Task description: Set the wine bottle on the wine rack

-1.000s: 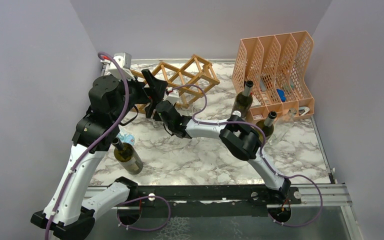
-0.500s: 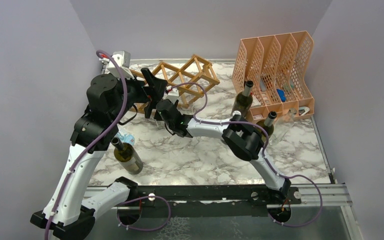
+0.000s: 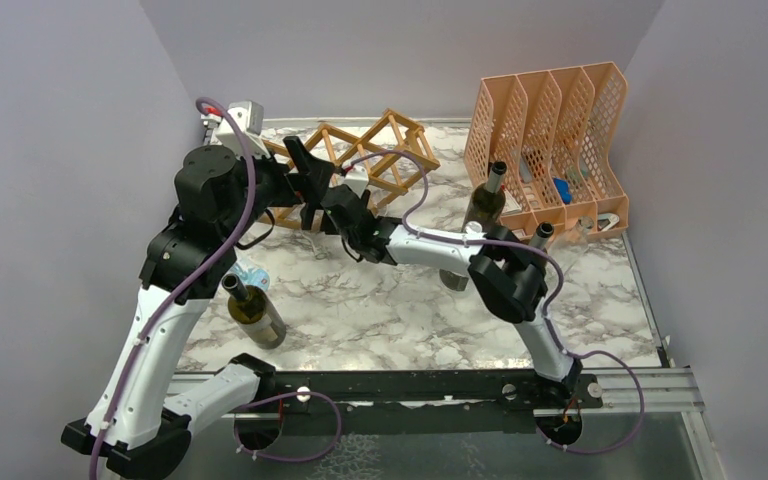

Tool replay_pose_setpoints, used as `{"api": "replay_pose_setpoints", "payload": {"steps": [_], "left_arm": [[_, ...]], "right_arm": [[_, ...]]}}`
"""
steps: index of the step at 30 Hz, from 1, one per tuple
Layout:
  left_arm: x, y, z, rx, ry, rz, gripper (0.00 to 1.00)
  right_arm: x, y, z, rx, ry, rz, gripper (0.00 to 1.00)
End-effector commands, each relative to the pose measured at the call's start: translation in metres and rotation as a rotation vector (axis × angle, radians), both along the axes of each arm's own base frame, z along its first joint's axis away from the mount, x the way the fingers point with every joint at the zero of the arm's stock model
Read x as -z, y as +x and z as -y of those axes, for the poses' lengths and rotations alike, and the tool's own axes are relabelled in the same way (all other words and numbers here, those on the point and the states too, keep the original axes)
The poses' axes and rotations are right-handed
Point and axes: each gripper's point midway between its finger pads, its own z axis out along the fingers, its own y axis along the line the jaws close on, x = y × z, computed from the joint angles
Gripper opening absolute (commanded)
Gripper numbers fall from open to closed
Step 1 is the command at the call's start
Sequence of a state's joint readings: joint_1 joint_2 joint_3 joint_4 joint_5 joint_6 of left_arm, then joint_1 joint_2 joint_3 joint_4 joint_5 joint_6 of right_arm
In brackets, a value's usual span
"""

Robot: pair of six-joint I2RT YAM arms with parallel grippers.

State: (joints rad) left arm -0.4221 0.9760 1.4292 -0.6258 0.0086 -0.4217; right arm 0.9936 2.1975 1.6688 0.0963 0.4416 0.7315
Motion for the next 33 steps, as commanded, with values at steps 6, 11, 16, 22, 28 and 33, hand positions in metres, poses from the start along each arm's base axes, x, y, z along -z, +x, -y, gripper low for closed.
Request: {"api": "replay_pose_setpoints", "payload": {"steps": [6, 11, 16, 22, 28, 33], "left_arm": [[-0.012, 0.001, -0.015, -0.080, 0.014, -0.006, 0.99], [-0.002, 0.003, -0.021, -0.122, 0.014, -0.031, 0.99], [0.019, 0.003, -0.020, -0.106, 0.053, -0.060, 0.99], [0.054, 0.001, -0.011, -0.005, 0.171, -0.091, 0.99], [0.085, 0.000, -0.021, -0.022, 0.259, -0.118, 0.99], [0.098, -0.004, -0.020, 0.005, 0.274, -0.126, 0.99]], "right_arm": [[-0.052, -0.024, 0.037, -0.109, -0.091, 0.033, 0.95], [-0.067, -0.051, 0.079, -0.152, -0.206, 0.015, 0.91], [-0.098, -0.077, 0.135, -0.150, -0.306, 0.055, 0.88], [-0.161, -0.096, 0.210, -0.046, -0.368, 0.166, 0.84], [-0.215, -0.106, 0.289, 0.165, -0.421, 0.270, 0.82], [-0.219, -0.105, 0.336, 0.356, -0.566, 0.264, 0.83]]}}
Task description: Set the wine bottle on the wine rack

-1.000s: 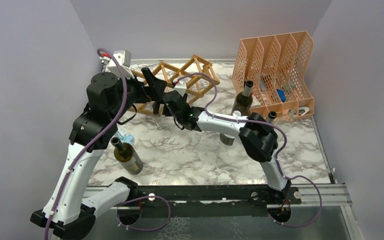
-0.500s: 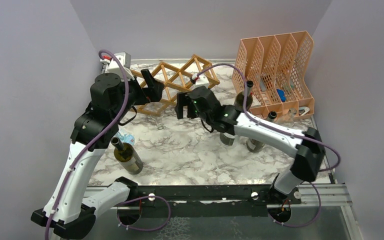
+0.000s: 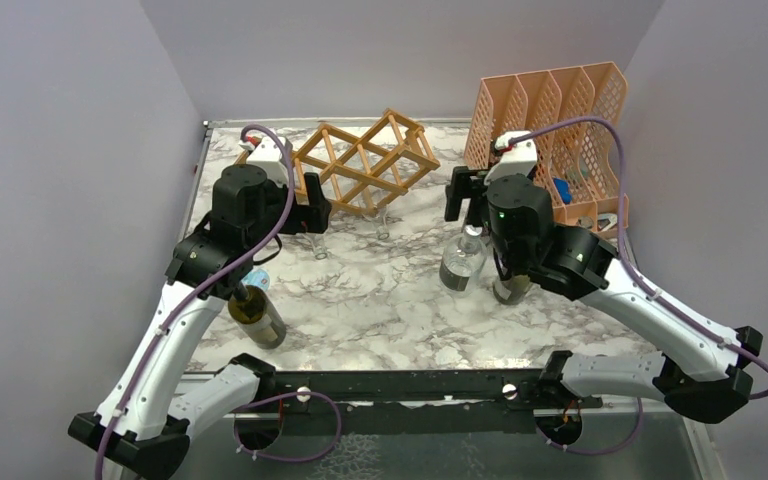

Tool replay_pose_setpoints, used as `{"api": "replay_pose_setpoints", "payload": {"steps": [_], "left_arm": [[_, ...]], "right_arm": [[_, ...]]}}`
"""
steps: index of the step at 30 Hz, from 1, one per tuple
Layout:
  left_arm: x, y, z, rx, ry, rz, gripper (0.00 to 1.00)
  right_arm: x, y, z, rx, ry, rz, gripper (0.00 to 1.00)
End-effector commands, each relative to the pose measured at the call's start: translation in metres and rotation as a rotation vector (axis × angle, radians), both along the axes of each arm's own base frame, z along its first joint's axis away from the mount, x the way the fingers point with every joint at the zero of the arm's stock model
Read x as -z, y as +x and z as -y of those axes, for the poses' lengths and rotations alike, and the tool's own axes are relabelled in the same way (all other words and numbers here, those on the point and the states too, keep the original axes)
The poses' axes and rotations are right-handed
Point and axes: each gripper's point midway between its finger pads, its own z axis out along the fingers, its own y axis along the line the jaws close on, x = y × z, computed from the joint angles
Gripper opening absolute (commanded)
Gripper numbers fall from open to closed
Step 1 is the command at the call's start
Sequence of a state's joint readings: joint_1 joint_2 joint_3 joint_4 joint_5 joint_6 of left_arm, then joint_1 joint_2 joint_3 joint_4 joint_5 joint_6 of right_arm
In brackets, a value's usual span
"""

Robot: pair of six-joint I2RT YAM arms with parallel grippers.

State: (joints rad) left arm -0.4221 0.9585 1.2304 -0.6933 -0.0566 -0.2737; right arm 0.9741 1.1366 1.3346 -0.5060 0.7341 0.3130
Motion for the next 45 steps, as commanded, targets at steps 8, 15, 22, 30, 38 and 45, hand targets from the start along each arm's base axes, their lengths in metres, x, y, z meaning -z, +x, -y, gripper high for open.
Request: {"api": "replay_pose_setpoints", "payload": {"steps": [8, 15, 22, 30, 38, 45], "left_arm": [[0.010, -0.006, 0.006, 0.070, 0.012, 0.023, 0.99], [0.009, -0.003, 0.013, 0.097, -0.003, 0.041, 0.99], [0.007, 0.002, 0.020, 0.115, -0.028, 0.046, 0.99], [0.004, 0.006, 0.025, 0.128, -0.041, 0.054, 0.99], [0.001, 0.009, 0.033, 0.153, -0.063, 0.056, 0.99], [-0.006, 0.003, 0.045, 0.248, -0.081, 0.103, 0.99]], "right_arm": [[0.032, 0.014, 0.081, 0.377, -0.294, -0.071, 0.83], [0.032, 0.011, 0.121, 0.456, -0.272, -0.077, 0.83], [0.064, 0.005, 0.141, 0.473, -0.224, -0.156, 0.83], [0.085, -0.013, 0.156, 0.516, -0.161, -0.182, 0.64], [0.088, -0.022, 0.163, 0.518, -0.132, -0.160, 0.45], [0.077, -0.025, 0.153, 0.406, -0.150, -0.173, 0.02]]}}
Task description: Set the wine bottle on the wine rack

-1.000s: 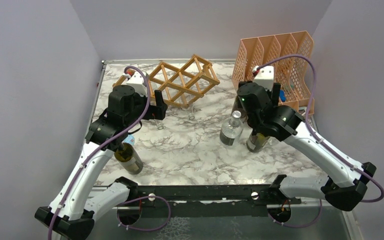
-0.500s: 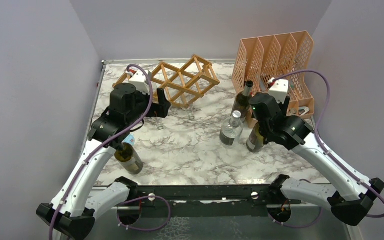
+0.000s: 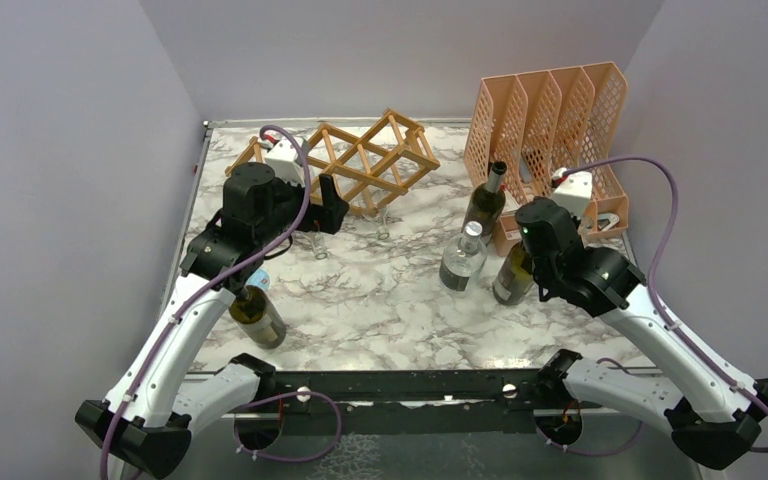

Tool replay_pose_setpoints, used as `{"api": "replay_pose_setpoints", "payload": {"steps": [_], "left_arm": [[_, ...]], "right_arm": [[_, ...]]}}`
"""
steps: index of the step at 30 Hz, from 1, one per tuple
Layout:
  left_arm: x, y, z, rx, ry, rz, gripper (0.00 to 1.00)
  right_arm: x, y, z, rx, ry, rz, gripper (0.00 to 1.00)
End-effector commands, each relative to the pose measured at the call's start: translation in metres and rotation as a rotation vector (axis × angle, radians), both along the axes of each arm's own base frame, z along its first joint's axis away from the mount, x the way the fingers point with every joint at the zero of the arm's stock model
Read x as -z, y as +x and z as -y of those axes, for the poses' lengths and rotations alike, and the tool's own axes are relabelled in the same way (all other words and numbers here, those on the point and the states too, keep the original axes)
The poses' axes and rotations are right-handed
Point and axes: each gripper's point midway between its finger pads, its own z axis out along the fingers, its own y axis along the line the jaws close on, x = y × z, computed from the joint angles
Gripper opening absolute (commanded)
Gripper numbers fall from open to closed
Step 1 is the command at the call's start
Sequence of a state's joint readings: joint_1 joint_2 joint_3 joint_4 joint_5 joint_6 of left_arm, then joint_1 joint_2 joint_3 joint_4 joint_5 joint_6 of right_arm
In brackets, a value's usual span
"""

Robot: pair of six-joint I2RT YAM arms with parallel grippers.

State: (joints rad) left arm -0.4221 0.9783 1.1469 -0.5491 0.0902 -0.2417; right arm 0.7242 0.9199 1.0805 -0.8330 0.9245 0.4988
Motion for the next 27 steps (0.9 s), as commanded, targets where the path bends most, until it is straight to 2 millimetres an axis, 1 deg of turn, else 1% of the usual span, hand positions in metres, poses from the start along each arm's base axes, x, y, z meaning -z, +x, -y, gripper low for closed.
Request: {"api": "replay_pose_setpoints", "payload": {"steps": [1, 3, 5, 6, 8, 9, 12, 15, 19, 22, 24, 27], "left_arm": [[-0.020, -0.004, 0.016, 0.103, -0.049, 0.092, 0.99], [-0.022, -0.004, 0.014, 0.092, -0.062, 0.121, 0.99], [-0.026, -0.001, 0.008, 0.044, -0.085, 0.151, 0.99], [-0.027, 0.000, 0.006, 0.015, -0.106, 0.150, 0.99], [-0.028, -0.001, 0.009, 0.027, -0.122, 0.138, 0.99], [-0.029, -0.001, 0.014, 0.051, -0.122, 0.133, 0.98], [-0.026, -0.001, 0.023, 0.112, -0.107, 0.128, 0.97], [-0.023, 0.002, 0.024, 0.119, -0.094, 0.137, 0.97], [-0.019, 0.007, 0.021, 0.098, -0.086, 0.144, 0.97], [-0.018, 0.006, 0.026, 0.126, -0.095, 0.147, 0.97], [-0.018, 0.002, 0.033, 0.170, -0.108, 0.148, 0.97], [-0.017, -0.004, 0.042, 0.236, -0.126, 0.146, 0.97]], "right_arm": [[-0.012, -0.003, -0.007, -0.082, 0.017, -0.011, 0.01], [-0.021, -0.005, -0.010, -0.120, 0.017, -0.007, 0.01], [-0.030, -0.006, -0.015, -0.173, 0.019, 0.001, 0.01], [-0.034, -0.008, -0.020, -0.222, 0.019, -0.001, 0.01], [-0.041, -0.009, -0.027, -0.283, 0.016, -0.005, 0.01], [-0.040, -0.010, -0.030, -0.305, 0.012, -0.014, 0.01], [-0.027, -0.011, -0.037, -0.342, 0.004, -0.060, 0.01], [-0.022, -0.015, -0.039, -0.357, 0.016, -0.088, 0.01], [-0.033, -0.021, -0.050, -0.442, 0.045, -0.078, 0.01], [-0.037, -0.029, -0.067, -0.560, 0.077, -0.089, 0.01], [-0.033, -0.034, -0.080, -0.635, 0.101, -0.114, 0.01], [-0.029, -0.042, -0.094, -0.717, 0.133, -0.142, 0.01]]}}
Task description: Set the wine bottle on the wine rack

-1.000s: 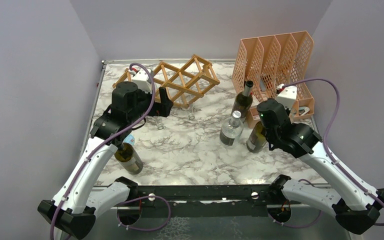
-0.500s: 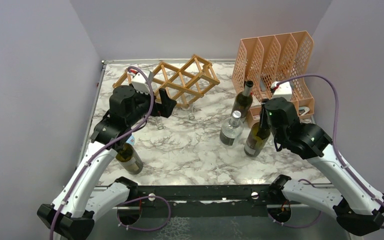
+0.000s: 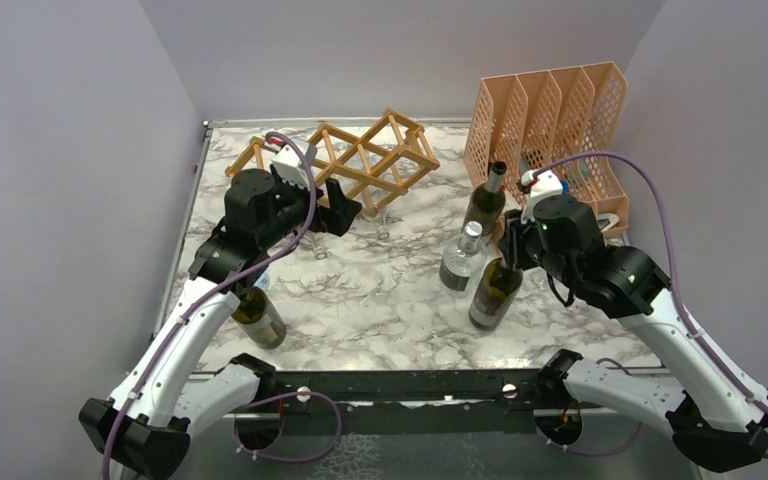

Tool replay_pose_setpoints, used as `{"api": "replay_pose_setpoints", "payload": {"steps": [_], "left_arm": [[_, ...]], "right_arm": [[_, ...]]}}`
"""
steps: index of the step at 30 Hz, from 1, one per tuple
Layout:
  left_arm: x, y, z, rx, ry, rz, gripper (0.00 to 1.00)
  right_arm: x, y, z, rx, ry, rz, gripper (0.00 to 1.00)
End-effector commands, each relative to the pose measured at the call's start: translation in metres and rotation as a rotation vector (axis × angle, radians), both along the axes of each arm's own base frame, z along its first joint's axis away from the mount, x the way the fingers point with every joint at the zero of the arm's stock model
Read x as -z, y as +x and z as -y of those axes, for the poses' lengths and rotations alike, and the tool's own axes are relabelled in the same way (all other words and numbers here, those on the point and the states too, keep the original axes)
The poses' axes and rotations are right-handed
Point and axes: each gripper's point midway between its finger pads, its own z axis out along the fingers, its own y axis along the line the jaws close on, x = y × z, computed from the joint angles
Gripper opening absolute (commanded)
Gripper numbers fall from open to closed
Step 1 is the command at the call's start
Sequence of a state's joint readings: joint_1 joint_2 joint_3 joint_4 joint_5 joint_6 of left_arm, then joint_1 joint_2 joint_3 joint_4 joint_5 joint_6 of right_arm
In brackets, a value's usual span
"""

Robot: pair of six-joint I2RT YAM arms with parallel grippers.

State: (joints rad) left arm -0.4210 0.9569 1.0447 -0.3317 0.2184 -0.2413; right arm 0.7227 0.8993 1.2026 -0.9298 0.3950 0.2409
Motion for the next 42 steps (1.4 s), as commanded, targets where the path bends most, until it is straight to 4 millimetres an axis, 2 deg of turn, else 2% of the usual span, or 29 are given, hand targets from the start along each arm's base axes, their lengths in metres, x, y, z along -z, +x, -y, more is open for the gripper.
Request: {"api": "replay_pose_setpoints", "payload": {"steps": [1, 7, 12, 20, 26, 31, 35, 39, 42], "left_arm": [[-0.007, -0.010, 0.020, 0.135, -0.037, 0.041, 0.97], [-0.008, -0.024, 0.040, 0.276, -0.090, 0.042, 0.95], [-0.003, -0.038, 0.056, 0.374, -0.123, 0.038, 0.95], [0.014, -0.066, 0.084, 0.529, -0.105, 0.097, 0.95], [0.029, -0.088, 0.087, 0.626, -0.123, 0.130, 0.96], [0.035, -0.093, 0.085, 0.624, -0.144, 0.152, 0.98], [0.032, -0.087, 0.080, 0.583, -0.126, 0.190, 0.99], [0.032, -0.090, 0.082, 0.608, -0.126, 0.209, 0.99], [0.041, -0.078, 0.081, 0.544, -0.124, 0.166, 0.99]], "right_arm": [[-0.024, -0.012, -0.033, -0.186, 0.127, 0.015, 0.01], [-0.036, -0.024, -0.062, -0.329, 0.237, 0.010, 0.01], [-0.047, -0.021, -0.085, -0.392, 0.321, 0.024, 0.01], [-0.083, -0.003, -0.136, -0.478, 0.514, 0.054, 0.01], [-0.106, 0.017, -0.156, -0.477, 0.573, 0.083, 0.01], [-0.125, 0.030, -0.169, -0.488, 0.595, 0.115, 0.01], [-0.143, 0.036, -0.180, -0.516, 0.620, 0.132, 0.01], [-0.153, 0.043, -0.192, -0.533, 0.629, 0.112, 0.01], [-0.160, 0.047, -0.199, -0.550, 0.638, 0.116, 0.01]]}}
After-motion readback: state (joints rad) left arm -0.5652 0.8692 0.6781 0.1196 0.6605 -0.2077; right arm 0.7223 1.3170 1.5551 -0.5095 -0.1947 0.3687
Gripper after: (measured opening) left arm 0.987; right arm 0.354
